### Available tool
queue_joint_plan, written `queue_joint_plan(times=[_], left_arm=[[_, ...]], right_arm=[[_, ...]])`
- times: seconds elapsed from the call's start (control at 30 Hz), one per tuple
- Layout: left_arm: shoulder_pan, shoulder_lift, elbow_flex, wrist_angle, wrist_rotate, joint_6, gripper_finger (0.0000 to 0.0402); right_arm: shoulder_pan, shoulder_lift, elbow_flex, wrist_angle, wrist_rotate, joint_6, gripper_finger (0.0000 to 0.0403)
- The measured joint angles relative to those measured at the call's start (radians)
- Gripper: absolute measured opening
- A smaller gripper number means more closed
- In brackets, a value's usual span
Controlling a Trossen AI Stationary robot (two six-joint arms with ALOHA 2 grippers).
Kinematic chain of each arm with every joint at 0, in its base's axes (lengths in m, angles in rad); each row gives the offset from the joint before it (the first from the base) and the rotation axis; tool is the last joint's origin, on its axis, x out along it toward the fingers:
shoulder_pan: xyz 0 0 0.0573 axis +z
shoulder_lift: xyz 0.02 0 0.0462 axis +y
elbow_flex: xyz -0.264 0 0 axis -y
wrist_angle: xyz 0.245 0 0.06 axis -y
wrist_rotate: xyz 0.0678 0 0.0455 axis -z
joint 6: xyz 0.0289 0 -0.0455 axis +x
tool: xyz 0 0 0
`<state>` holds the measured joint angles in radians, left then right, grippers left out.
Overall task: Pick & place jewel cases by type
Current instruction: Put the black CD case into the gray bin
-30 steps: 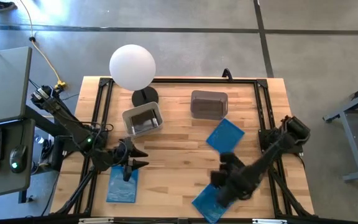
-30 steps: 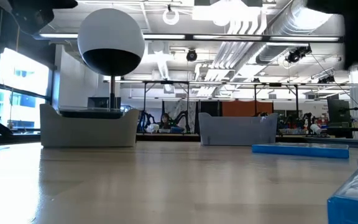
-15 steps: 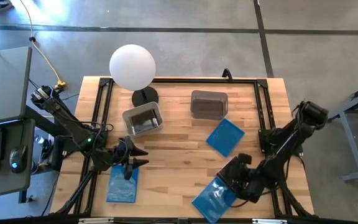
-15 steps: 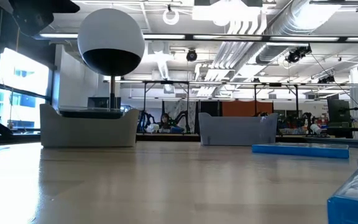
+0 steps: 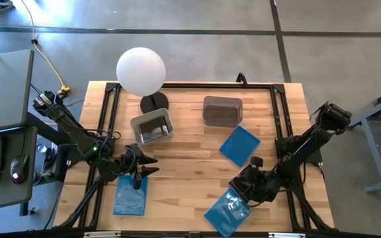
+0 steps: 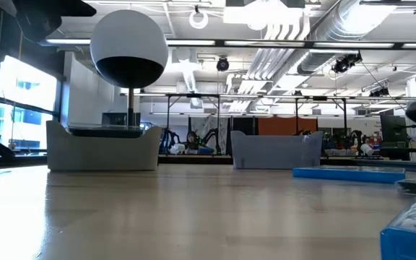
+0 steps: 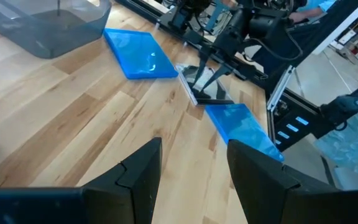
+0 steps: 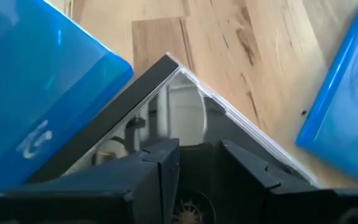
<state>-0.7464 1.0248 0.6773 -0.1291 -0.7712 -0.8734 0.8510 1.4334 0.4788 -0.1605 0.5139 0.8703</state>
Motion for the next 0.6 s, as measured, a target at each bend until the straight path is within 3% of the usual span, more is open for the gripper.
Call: queue_joint_plan(times=[0.3,0.6], left_arm=[[0.000,0.000,0.000,0.000,-0.006,0.000,0.0182],[0.000,0.000,0.000,0.000,-0.006,0.000,0.0182]], right_arm=[[-0.146,0.012,-0.003,0.078,-0.078,-0.288,0.0108],[-0.330,0.187,0.027,0.411,-0.181,-0.633,0.0108]])
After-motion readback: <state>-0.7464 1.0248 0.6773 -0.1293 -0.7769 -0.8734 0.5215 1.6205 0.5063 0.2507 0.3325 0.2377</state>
